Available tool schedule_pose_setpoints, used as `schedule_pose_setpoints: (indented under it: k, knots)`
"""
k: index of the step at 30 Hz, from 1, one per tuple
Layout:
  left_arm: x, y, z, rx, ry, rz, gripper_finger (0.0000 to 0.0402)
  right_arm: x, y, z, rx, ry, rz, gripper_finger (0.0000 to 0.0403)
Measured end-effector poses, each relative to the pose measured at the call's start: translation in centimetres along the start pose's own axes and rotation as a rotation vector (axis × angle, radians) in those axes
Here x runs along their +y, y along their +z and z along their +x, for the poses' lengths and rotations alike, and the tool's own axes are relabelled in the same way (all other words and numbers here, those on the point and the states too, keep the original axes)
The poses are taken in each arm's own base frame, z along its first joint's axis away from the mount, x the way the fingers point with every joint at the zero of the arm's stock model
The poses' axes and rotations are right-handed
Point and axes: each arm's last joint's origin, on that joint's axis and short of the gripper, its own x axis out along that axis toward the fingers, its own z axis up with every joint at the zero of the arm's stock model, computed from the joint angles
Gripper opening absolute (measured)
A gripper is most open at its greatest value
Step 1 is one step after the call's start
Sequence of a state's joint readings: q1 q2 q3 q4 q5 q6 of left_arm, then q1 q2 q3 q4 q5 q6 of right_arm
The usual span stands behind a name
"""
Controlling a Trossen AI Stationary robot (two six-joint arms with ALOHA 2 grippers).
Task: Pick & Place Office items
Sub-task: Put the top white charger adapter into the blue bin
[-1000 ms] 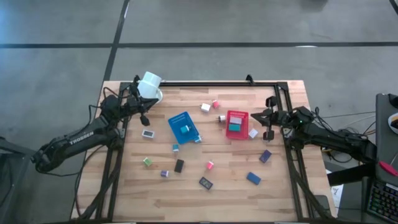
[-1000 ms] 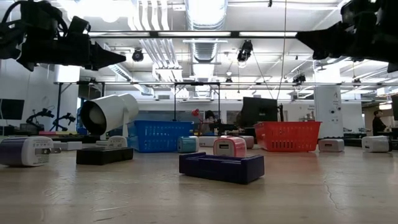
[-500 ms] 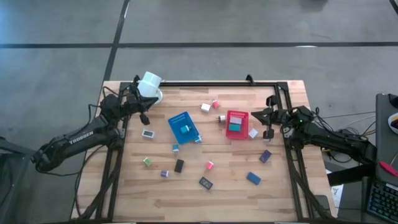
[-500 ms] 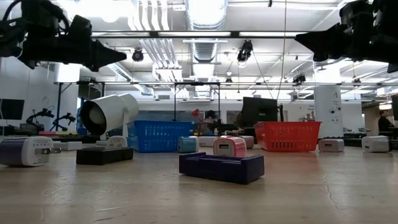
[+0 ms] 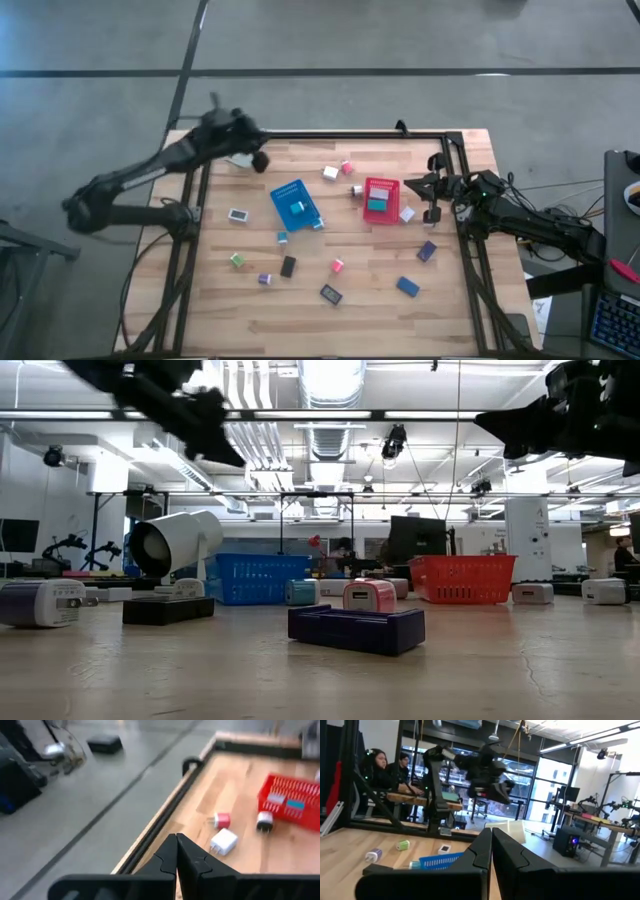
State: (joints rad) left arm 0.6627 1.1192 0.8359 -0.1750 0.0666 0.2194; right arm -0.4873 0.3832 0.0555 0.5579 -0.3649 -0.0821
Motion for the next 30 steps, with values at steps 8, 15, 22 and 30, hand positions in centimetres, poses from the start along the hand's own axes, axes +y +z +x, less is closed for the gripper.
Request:
schedule_pose_setpoints:
  k: [8,15,22,30]
  knots:
    - [-0.3,4.3,9.1,0.268,-0.128,0.163,0.0005,0.0,-0.1,0.0,0.007,0.004,-0.001,0.0008]
    - [-3.6,6.3,16.6,0.418,-0.280,0.376,0.0049,0.1,-0.4,0.0,0.041,0.013,-0.015,0.0008]
    - [-6.7,5.9,21.6,0.585,-0.368,0.520,0.0176,0.1,-0.7,0.0,0.071,0.019,-0.024,0.0008]
    - [-7.8,3.2,25.1,0.676,-0.408,0.631,0.0291,0.1,-0.9,0.0,0.093,0.021,-0.016,0.0008]
